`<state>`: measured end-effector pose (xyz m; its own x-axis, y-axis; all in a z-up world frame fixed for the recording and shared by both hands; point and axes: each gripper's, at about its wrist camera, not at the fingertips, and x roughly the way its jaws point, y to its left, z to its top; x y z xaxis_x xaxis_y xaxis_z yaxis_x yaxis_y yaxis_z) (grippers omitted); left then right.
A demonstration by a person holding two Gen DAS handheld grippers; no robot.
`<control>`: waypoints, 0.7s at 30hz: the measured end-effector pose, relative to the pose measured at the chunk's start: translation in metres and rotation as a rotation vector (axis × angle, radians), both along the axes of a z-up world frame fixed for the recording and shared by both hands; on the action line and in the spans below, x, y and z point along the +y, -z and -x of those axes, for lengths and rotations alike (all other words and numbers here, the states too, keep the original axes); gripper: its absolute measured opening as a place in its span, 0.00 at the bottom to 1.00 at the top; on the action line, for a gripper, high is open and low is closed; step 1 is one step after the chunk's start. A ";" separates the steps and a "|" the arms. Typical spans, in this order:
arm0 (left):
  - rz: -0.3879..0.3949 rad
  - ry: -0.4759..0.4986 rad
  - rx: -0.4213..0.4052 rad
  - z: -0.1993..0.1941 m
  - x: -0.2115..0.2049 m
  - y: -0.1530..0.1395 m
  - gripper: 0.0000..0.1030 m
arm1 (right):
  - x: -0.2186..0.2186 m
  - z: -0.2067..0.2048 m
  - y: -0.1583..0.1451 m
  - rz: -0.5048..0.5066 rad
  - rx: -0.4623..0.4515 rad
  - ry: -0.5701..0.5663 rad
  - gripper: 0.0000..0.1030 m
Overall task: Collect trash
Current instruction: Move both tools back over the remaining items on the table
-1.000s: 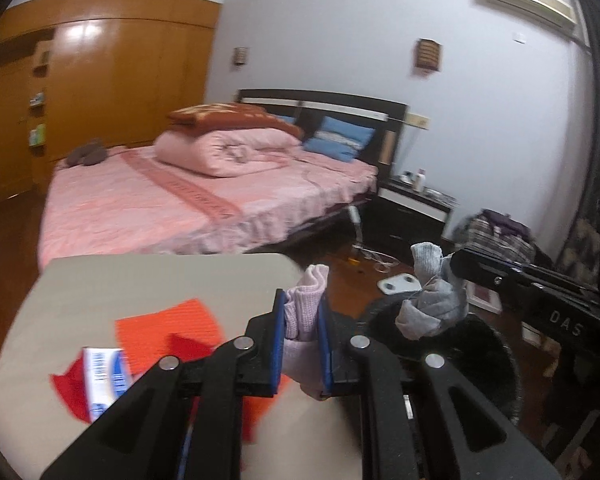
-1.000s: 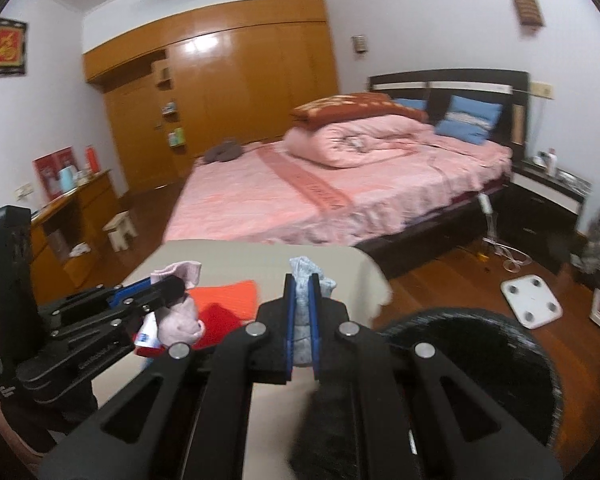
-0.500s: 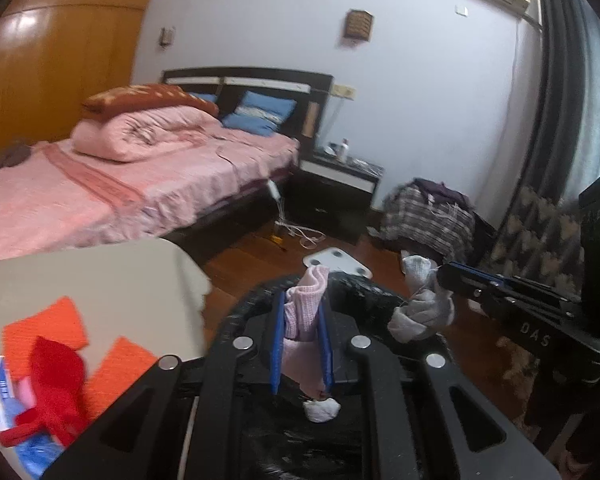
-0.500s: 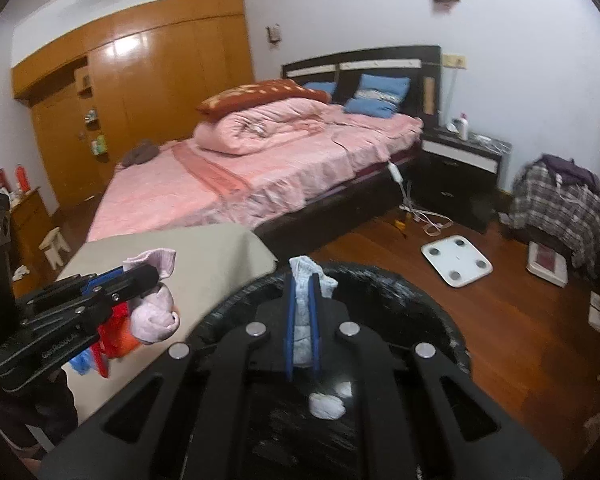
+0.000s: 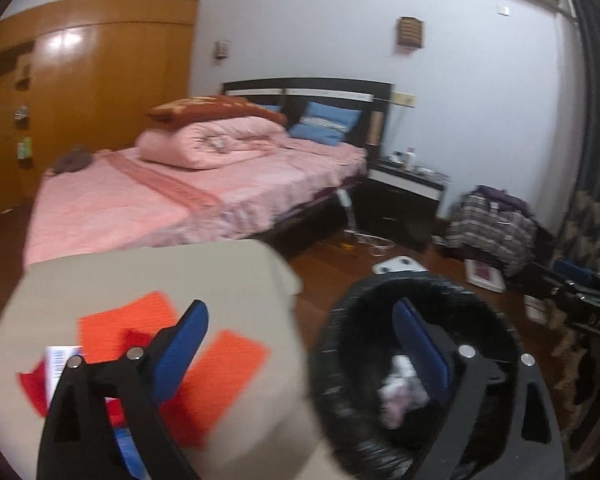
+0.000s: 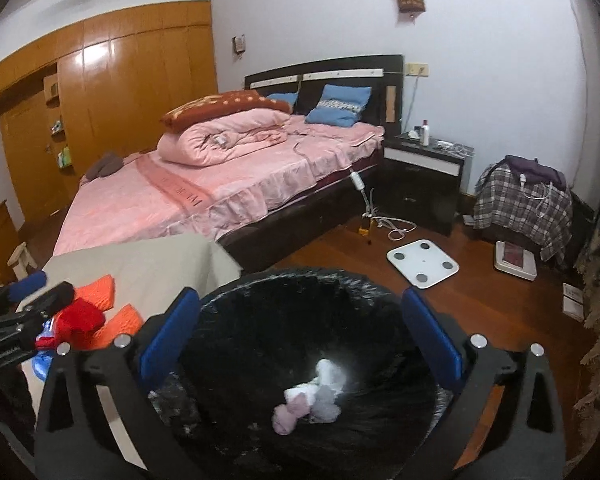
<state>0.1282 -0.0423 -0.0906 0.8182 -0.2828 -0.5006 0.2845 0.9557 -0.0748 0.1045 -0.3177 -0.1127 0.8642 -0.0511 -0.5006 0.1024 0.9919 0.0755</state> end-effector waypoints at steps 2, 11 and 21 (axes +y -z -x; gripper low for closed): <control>-0.016 -0.062 -0.002 0.002 0.027 0.001 0.91 | 0.014 -0.007 -0.001 -0.005 0.001 -0.025 0.95; -0.074 -0.295 0.018 0.018 0.137 0.018 0.92 | 0.114 -0.040 0.007 -0.055 0.032 -0.207 0.95; -0.085 -0.444 0.054 0.025 0.211 0.038 0.91 | 0.198 -0.067 0.016 -0.059 0.058 -0.344 0.95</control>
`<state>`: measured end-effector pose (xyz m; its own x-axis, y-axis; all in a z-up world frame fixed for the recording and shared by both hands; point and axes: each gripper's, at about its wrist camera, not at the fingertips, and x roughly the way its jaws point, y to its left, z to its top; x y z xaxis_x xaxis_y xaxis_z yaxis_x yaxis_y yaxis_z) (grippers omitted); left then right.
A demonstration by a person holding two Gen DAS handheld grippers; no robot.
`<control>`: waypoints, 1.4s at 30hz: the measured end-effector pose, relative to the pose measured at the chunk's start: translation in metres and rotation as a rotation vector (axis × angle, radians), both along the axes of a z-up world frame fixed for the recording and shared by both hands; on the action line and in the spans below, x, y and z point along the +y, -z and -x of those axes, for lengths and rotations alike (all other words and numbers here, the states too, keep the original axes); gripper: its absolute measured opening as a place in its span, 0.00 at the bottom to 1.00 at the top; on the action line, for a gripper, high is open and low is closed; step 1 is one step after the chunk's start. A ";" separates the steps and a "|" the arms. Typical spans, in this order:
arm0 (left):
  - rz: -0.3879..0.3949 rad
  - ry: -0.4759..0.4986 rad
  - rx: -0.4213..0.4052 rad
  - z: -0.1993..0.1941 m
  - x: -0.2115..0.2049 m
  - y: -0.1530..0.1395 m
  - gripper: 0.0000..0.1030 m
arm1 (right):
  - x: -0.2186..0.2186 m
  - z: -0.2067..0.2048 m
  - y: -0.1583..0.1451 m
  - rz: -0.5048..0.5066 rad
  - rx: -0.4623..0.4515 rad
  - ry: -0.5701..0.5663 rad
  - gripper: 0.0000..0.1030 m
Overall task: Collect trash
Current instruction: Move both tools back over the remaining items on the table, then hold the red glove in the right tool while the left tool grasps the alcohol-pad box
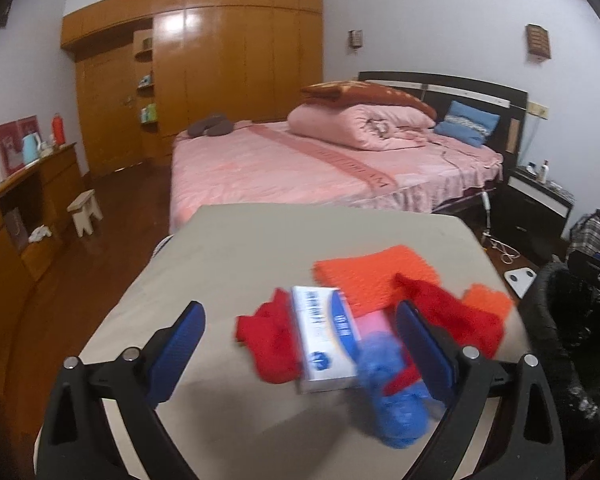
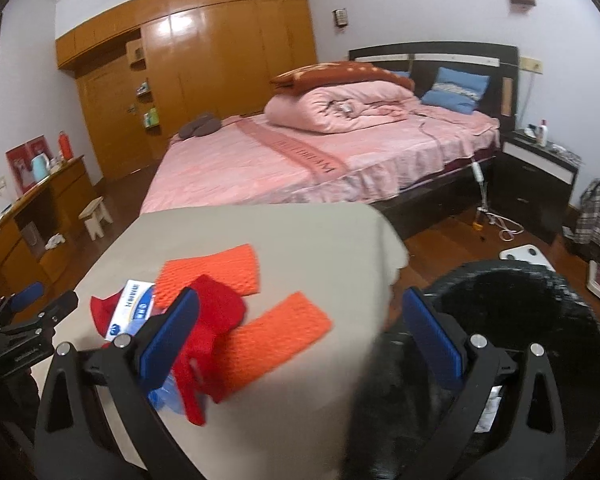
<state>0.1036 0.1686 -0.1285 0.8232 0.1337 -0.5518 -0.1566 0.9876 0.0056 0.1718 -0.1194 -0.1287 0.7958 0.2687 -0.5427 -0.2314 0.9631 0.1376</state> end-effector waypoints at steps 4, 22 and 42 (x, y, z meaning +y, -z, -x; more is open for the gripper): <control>0.007 -0.019 0.007 -0.001 0.013 0.007 0.89 | 0.018 -0.005 0.005 -0.006 0.012 -0.023 0.95; 0.014 -0.032 0.033 0.001 0.031 0.022 0.81 | 0.091 -0.016 0.049 0.062 0.161 -0.223 0.48; 0.081 0.066 0.107 -0.018 0.004 0.043 0.49 | 0.064 -0.016 0.028 -0.011 0.126 -0.253 0.09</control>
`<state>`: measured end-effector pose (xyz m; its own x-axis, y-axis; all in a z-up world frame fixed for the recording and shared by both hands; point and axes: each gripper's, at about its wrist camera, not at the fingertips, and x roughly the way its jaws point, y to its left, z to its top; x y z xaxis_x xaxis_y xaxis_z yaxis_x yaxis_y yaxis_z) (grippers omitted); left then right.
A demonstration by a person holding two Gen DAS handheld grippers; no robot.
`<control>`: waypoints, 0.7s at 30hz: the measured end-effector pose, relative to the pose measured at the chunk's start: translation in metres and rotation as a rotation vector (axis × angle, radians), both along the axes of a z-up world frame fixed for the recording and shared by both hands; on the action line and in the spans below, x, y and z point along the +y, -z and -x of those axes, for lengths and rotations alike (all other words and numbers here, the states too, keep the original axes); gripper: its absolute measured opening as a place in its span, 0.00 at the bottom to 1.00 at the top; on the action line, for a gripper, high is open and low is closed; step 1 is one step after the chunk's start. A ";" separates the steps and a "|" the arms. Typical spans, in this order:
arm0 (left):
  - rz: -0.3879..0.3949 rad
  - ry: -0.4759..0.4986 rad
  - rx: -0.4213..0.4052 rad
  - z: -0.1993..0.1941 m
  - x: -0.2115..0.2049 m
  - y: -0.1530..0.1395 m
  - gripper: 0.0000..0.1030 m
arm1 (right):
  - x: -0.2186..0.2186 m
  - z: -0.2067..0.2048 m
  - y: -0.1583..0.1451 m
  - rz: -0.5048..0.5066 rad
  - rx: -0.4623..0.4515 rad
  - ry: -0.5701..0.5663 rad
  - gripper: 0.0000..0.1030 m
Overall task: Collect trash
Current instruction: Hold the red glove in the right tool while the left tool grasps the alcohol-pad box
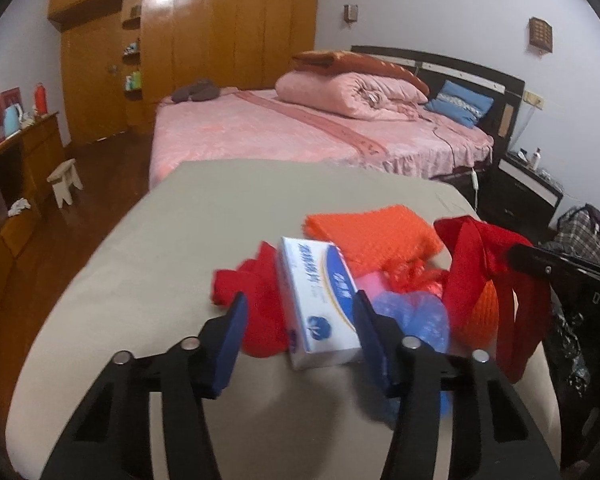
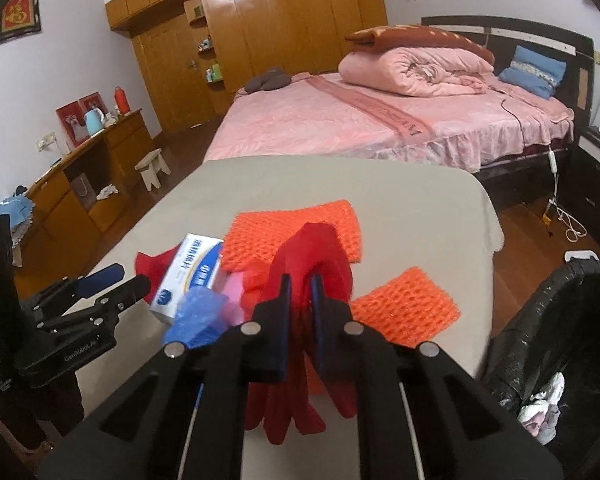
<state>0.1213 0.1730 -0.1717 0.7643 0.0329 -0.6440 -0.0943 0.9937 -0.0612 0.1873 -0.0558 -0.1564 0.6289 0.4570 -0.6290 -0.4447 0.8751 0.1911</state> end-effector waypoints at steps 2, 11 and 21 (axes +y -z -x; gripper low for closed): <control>0.009 0.009 0.020 -0.005 -0.004 0.007 0.46 | -0.001 -0.001 0.003 0.002 0.008 0.004 0.09; 0.047 0.038 0.061 -0.014 -0.018 0.025 0.32 | -0.003 -0.003 0.013 0.005 0.028 0.005 0.09; 0.080 0.042 0.080 -0.029 -0.022 0.030 0.46 | -0.006 -0.005 0.017 0.015 0.036 0.016 0.09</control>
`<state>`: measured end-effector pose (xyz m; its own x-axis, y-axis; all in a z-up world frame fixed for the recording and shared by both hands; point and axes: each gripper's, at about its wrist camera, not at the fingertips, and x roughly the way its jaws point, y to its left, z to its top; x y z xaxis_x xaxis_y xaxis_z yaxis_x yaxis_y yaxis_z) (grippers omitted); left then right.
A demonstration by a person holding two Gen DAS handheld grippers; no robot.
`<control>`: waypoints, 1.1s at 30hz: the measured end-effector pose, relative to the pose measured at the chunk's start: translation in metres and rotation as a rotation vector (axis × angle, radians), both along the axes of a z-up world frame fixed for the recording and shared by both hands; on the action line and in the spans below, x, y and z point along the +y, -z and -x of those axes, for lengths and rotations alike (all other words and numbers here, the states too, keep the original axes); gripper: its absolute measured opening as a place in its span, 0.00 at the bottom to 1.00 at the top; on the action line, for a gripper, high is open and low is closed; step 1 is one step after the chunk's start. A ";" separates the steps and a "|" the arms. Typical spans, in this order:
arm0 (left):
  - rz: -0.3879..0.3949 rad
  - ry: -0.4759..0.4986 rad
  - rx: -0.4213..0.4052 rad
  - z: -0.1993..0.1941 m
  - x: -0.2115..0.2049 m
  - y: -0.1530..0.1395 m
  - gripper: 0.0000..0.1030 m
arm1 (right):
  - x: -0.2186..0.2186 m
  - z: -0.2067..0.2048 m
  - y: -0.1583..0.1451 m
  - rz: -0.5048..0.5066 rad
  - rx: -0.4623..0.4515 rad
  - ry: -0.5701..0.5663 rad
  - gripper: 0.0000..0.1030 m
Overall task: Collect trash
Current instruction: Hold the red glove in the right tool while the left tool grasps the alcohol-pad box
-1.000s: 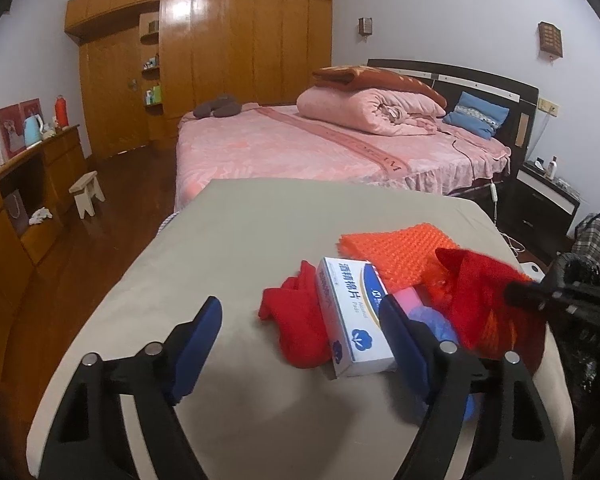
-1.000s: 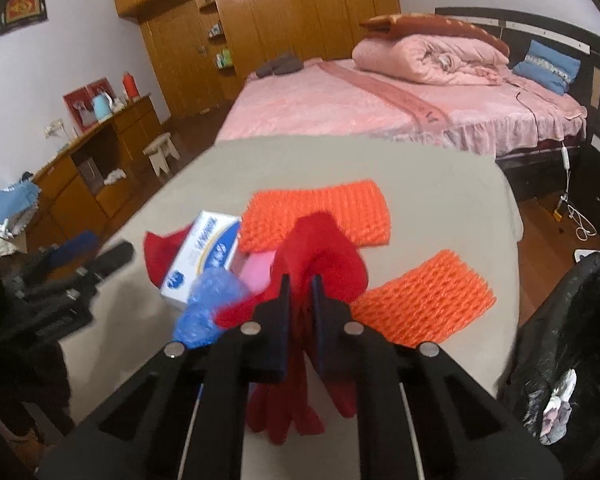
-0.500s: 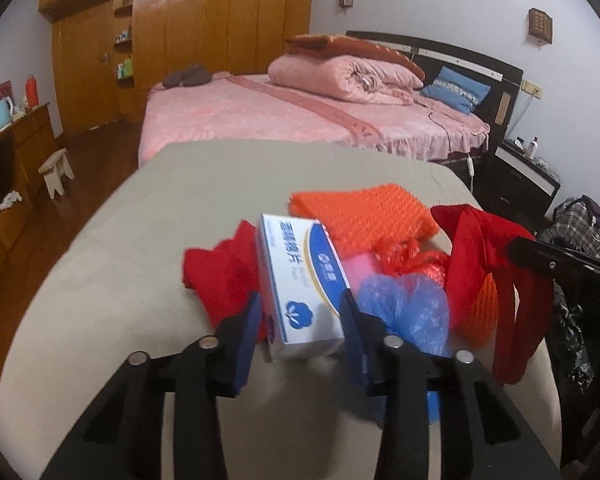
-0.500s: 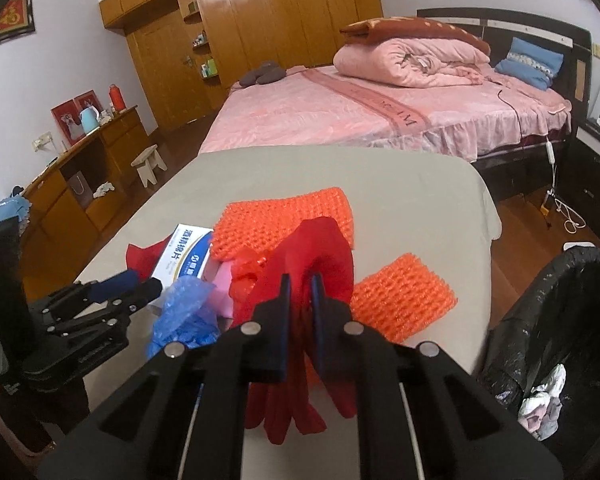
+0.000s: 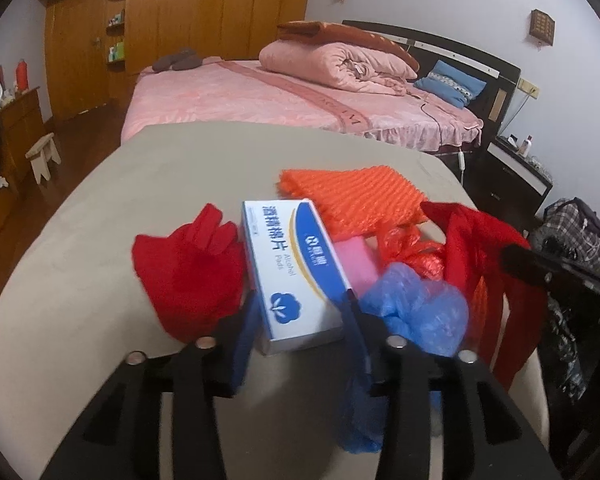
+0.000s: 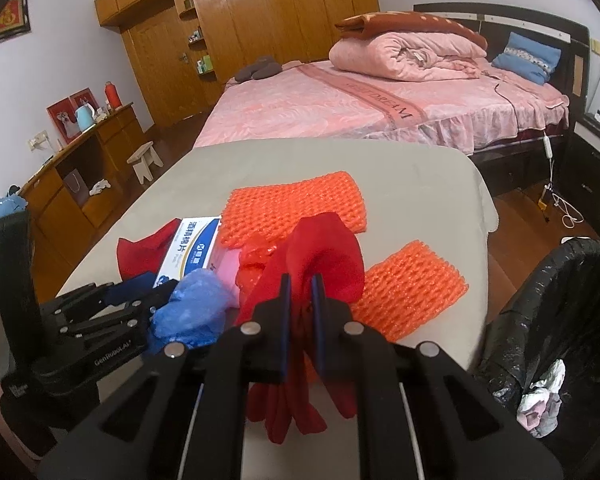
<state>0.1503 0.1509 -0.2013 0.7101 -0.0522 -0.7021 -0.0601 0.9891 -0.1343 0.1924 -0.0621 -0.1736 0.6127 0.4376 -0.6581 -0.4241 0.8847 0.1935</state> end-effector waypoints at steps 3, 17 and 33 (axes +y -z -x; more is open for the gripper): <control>-0.008 0.008 -0.005 -0.005 -0.004 -0.001 0.56 | 0.002 0.004 0.001 0.003 0.002 0.006 0.09; 0.004 -0.026 0.039 -0.028 0.003 0.014 0.61 | 0.004 0.005 0.005 0.002 0.019 0.001 0.09; 0.055 -0.066 0.094 -0.031 0.024 0.022 0.68 | 0.005 0.003 0.007 0.009 0.024 -0.004 0.10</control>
<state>0.1809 0.1747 -0.2237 0.6445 -0.0479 -0.7631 -0.1398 0.9738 -0.1793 0.1894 -0.0570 -0.1804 0.5953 0.4339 -0.6763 -0.4229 0.8849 0.1954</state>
